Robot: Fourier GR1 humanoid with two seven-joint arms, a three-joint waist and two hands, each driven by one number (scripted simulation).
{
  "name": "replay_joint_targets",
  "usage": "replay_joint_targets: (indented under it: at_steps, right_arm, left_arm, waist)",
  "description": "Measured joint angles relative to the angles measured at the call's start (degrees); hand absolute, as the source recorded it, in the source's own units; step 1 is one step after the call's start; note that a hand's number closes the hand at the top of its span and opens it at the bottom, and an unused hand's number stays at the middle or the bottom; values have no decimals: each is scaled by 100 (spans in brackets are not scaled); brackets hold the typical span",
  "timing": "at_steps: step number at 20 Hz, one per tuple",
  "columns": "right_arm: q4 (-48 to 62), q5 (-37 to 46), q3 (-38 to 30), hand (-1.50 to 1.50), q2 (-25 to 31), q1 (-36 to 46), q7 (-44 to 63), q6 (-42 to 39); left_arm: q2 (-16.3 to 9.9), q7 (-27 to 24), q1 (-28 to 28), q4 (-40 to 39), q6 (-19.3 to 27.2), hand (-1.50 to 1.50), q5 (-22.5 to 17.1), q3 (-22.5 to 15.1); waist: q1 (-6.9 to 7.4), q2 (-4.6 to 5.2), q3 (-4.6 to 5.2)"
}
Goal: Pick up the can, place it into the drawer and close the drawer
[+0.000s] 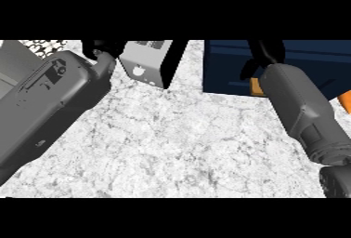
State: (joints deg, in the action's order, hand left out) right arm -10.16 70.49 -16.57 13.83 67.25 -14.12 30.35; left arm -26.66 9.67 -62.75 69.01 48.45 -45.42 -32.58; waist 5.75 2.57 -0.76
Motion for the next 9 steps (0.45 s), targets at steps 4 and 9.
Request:
replay_joint_targets:
  at_steps: [4,9]
  right_arm:
    - [-1,-669,-638,-150,-17,40,-503,-369]
    - [-24,-1383,-1316,-150,-86,111,-936,-744]
  left_arm:
    - [-21,34,41,111,49,-150,24,-3]
    - [-94,73,153,225,32,-150,40,19]
  waist:
    - [-20,-23,9]
    - [-43,-34,14]
